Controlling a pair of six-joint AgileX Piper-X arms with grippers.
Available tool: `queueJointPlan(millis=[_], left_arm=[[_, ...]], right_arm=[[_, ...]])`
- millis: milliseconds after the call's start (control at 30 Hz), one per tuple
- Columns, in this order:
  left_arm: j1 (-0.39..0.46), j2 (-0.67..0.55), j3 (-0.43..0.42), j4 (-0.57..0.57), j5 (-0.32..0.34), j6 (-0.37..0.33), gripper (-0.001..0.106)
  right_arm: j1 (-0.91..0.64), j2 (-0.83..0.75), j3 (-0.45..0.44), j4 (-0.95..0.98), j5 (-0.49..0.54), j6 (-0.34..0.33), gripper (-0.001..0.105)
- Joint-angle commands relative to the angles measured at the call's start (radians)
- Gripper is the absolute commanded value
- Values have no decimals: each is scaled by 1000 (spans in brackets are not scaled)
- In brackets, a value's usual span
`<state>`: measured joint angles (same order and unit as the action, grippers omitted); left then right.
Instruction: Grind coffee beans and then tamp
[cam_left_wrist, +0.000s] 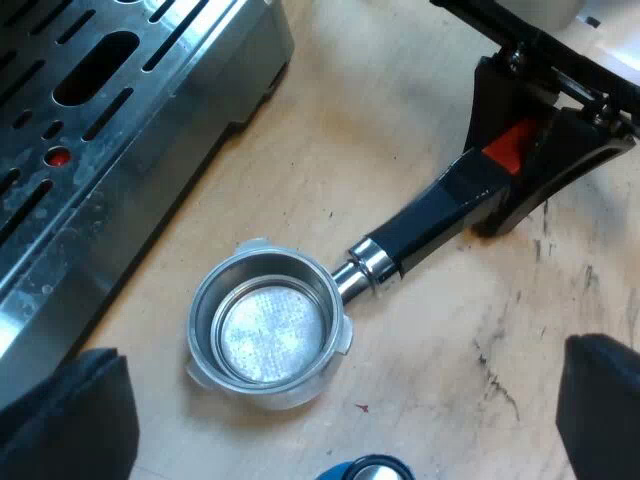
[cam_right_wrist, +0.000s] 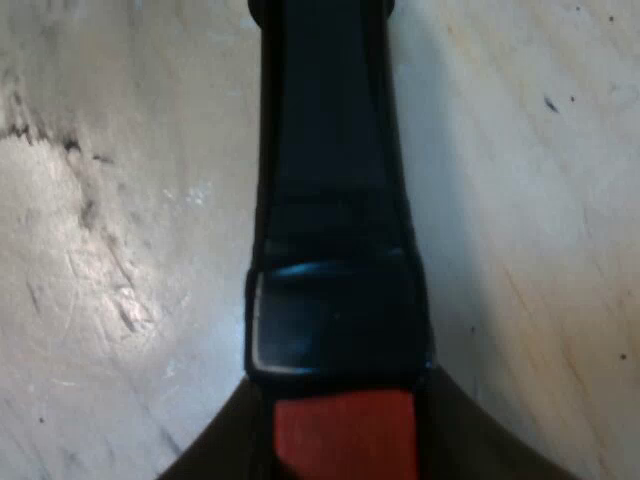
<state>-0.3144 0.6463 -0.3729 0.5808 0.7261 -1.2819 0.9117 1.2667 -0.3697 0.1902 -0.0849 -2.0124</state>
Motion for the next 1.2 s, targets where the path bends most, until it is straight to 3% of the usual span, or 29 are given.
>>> queueJointPlan(millis=[33,167,333,433,700,1000,1200], left_arm=[[-5,-3,-2,-2,11,8,86],[-5,-3,-2,-2,11,8,86],[-5,-3,-2,-2,11,8,86],[-5,-3,-2,-2,11,8,86],[-5,-3,-2,-2,11,8,86],[-5,-3,-2,-2,11,8,86],[-5,-3,-2,-9,11,8,86]], right_arm=[[-1,18,-5,0,6,-4,0],[-1,24,-5,76,28,-4,9],[-1,24,-5,174,28,-4,43],[-1,24,-5,215,28,5,52],[-1,24,-5,282,106,63,53],[-1,19,-5,400,108,95,53],[-1,16,-51,520,108,108,54]])
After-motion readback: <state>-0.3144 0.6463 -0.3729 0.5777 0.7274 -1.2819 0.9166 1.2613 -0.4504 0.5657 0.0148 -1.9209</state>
